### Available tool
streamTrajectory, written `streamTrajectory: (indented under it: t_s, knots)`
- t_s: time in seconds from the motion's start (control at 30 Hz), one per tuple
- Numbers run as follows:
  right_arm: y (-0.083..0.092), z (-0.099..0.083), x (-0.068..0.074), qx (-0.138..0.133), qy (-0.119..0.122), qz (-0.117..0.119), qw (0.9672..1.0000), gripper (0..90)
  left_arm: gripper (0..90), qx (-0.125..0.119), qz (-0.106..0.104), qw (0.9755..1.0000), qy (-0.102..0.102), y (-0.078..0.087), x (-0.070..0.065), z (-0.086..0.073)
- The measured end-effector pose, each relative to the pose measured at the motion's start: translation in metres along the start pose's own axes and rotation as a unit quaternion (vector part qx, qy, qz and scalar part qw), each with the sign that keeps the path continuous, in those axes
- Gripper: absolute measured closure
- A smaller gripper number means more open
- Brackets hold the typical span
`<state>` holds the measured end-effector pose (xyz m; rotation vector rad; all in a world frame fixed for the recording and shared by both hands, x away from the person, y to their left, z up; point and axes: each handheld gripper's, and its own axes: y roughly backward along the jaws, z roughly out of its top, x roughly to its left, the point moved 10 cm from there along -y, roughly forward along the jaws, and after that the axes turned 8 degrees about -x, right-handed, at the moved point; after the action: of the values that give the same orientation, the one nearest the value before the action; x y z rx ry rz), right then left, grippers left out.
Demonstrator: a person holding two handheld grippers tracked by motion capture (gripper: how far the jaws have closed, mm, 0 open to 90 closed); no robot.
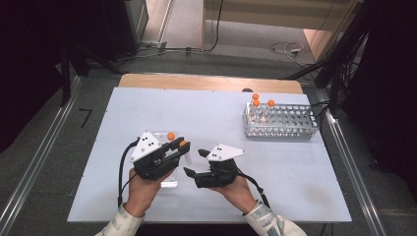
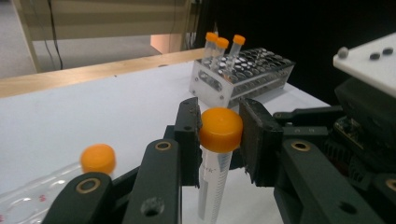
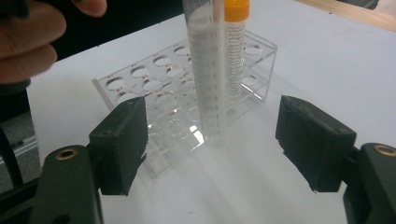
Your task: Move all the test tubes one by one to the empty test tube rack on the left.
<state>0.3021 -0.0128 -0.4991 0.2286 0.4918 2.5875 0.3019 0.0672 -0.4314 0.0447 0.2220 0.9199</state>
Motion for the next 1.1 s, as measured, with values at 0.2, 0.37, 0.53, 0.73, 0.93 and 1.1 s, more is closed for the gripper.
streamTrajectory:
  t_s: [0.2,0.37,0.53,0.73,0.93,1.1]
  knots:
    - [-0.001,-0.001,0.0,0.004,0.0,0.0,1.0,21.8,69.4,-0.015,0.018,0.9997,0.01,0.006,0.015,0.008]
    - [-0.002,-0.003,-0.001,0.009,-0.006,-0.002,0.9999,19.0,69.4,-0.024,0.031,0.9991,0.016,0.011,0.026,0.013]
    - [-0.003,-0.004,-0.001,0.012,-0.006,-0.002,0.9999,18.9,69.4,-0.034,0.042,0.9984,0.017,0.016,0.033,0.019]
    - [-0.003,-0.004,-0.001,0.013,-0.005,-0.003,0.9999,18.9,69.4,-0.033,0.056,0.9978,0.006,0.018,0.039,0.019]
    - [-0.004,-0.005,-0.002,0.014,-0.006,-0.005,0.9999,19.0,69.4,-0.028,0.067,0.9974,-0.004,0.015,0.042,0.016]
    - [-0.004,-0.005,-0.002,0.014,-0.008,-0.005,0.9999,19.1,69.4,-0.025,0.078,0.9965,-0.017,0.01,0.044,0.013]
